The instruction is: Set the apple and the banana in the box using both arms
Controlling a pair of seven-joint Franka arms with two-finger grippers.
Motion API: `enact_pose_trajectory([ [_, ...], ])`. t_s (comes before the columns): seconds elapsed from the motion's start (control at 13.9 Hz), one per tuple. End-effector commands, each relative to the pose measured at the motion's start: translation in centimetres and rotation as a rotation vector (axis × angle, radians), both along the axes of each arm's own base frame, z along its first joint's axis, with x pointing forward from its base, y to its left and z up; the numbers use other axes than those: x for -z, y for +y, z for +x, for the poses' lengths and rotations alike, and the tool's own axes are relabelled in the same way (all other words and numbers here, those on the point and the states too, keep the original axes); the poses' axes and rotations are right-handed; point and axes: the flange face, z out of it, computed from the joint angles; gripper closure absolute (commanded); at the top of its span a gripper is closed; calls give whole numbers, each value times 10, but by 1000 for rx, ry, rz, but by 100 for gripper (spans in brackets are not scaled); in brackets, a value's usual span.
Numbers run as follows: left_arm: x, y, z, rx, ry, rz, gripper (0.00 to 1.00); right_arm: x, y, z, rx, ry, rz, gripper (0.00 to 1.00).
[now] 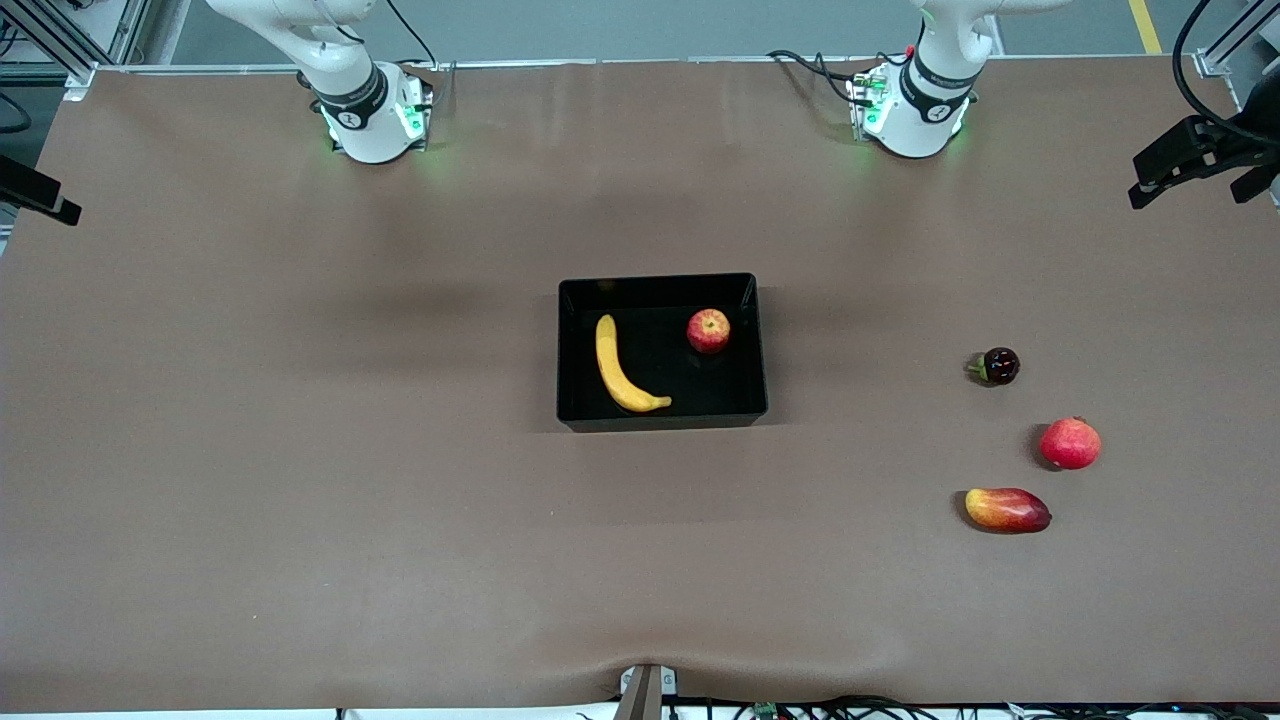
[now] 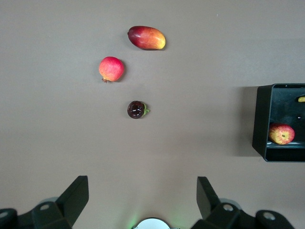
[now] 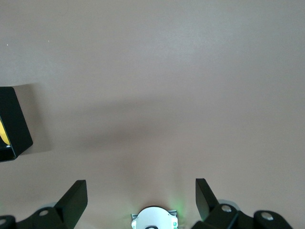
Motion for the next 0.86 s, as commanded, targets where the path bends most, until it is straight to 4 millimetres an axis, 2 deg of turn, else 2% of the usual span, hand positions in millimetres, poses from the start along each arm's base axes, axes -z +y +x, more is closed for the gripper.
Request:
enact_pose_trajectory([
  [0.0, -6, 0, -2, -2, 8, 17, 0, -1, -5, 0, -2, 0, 23, 0],
  [0.79, -3, -3, -3, 8, 23, 5, 0, -1, -6, 0, -1, 0, 23, 0],
])
